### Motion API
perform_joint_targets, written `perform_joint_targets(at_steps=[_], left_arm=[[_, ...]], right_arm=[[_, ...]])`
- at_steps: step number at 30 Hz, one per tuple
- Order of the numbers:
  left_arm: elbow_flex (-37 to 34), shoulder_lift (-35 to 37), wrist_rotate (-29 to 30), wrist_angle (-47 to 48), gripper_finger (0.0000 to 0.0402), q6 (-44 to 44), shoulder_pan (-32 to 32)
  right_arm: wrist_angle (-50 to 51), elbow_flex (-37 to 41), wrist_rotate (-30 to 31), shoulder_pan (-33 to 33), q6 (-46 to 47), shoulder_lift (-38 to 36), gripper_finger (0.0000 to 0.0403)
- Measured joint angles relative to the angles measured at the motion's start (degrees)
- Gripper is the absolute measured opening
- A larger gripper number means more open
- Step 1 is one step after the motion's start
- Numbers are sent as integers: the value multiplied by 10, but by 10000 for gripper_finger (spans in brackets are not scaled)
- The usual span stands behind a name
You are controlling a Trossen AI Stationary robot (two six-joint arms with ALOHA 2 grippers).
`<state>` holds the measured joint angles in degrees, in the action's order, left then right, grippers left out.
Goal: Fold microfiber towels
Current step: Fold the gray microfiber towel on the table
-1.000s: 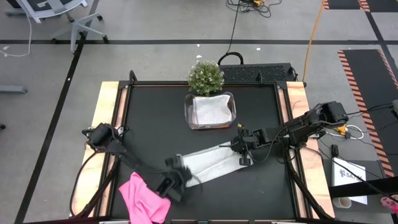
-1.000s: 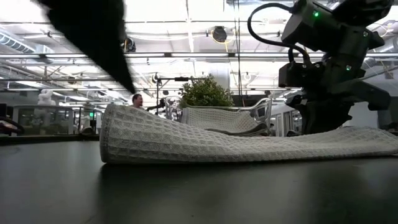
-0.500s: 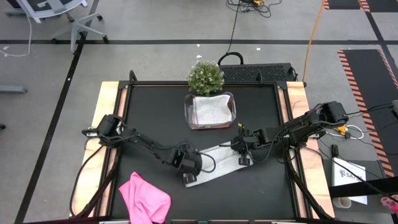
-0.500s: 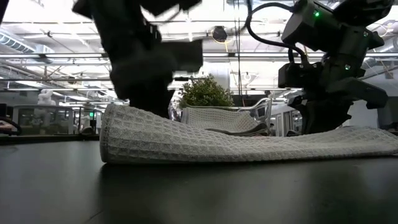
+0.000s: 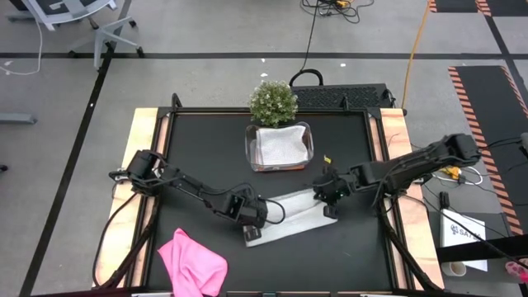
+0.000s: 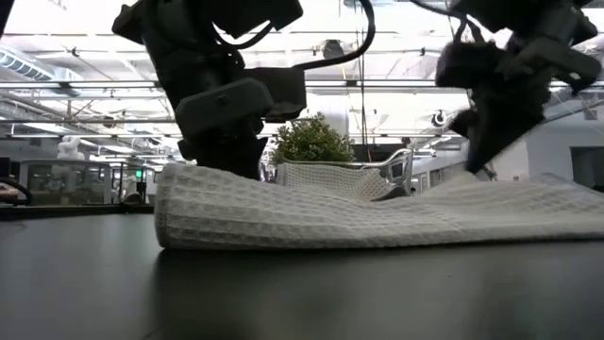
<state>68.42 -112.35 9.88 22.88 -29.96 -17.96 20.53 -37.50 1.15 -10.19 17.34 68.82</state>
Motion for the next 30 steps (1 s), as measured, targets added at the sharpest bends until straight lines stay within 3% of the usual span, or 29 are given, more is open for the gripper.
perform_joint_targets(at_steps=[6, 11, 18, 26, 30], left_arm=[[0, -1, 1, -6, 12, -8, 0], [0, -1, 0, -5, 4, -20, -1], [-1, -2, -1, -5, 8, -21, -1], [-1, -2, -1, -5, 13, -23, -1], [-1, -2, -1, -5, 3, -23, -1]], right_arm=[[94, 0, 19, -5, -14, 18, 6], [114, 0, 18, 8, -29, 21, 9], [45, -1, -29, 5, -5, 15, 17], [51, -1, -10, -6, -61, 61, 17], [30, -1, -39, -3, -60, 93, 17]])
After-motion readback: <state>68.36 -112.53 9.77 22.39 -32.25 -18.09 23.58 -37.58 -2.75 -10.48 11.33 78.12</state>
